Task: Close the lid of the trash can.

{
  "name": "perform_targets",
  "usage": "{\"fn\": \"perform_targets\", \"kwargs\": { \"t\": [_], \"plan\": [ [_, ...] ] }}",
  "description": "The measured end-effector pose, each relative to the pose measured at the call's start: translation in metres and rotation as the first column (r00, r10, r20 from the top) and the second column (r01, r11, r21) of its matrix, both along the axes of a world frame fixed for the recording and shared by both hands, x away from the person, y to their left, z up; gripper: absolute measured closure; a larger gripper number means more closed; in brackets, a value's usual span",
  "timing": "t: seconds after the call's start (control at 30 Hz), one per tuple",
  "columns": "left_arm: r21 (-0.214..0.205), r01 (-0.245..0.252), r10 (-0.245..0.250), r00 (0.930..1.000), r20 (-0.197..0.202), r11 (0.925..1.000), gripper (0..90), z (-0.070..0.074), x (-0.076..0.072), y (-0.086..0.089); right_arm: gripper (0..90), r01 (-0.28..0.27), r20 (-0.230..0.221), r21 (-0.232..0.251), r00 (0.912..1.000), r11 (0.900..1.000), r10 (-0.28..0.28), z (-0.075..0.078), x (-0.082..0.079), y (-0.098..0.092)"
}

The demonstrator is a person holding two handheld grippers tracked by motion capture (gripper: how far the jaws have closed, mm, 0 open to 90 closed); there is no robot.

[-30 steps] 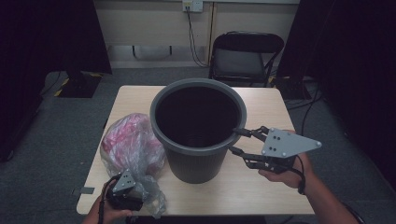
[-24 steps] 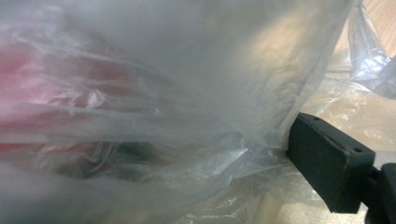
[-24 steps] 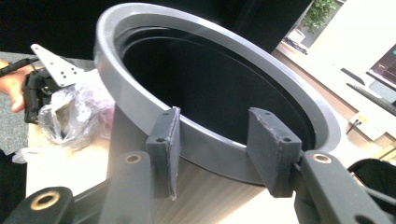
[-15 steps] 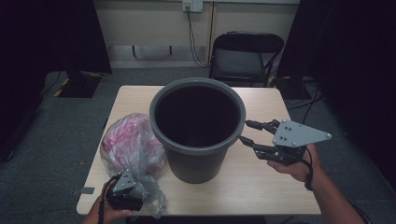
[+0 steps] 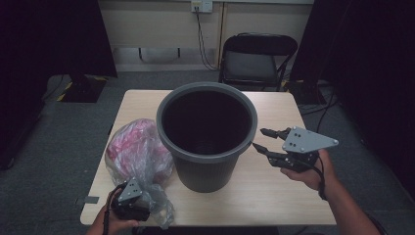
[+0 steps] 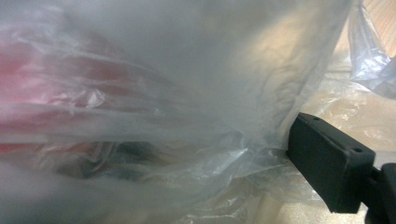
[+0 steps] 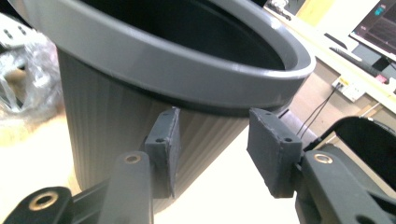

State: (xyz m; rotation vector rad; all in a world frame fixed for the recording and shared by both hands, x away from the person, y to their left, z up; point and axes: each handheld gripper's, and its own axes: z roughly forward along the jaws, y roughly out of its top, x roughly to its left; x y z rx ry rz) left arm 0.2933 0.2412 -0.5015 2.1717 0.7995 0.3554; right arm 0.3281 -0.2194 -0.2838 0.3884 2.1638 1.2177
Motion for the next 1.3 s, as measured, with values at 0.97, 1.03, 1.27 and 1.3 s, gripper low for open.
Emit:
{"fn": "perform_targets", "kwargs": {
  "t": [0.97,1.03,1.27,1.3],
  "plan": [
    [0.002,0.001,-0.001,1.0000,0.000,1.0000,20.6,0.000,0.000,0.000,37.2,0.135,-0.108,-0.178,0.9819,0.9748,-0.155,-0.088,0.026,-0.018],
    [0.000,0.000,0.000,1.0000,0.000,1.0000,20.5,0.000,0.000,0.000,35.7,0.146,-0.114,-0.180,0.9793,0.9727,-0.168,-0.094,0.027,-0.020],
    [0.001,0.001,-0.001,1.0000,0.000,1.0000,20.6,0.000,0.000,0.000,26.1,0.177,-0.125,-0.181,0.9714,0.9673,-0.202,-0.107,0.030,-0.024],
    [0.001,0.001,-0.001,1.0000,0.000,1.0000,20.6,0.000,0.000,0.000,24.9,0.178,-0.131,-0.185,0.9702,0.9665,-0.204,-0.110,0.030,-0.025]
  ]
}}
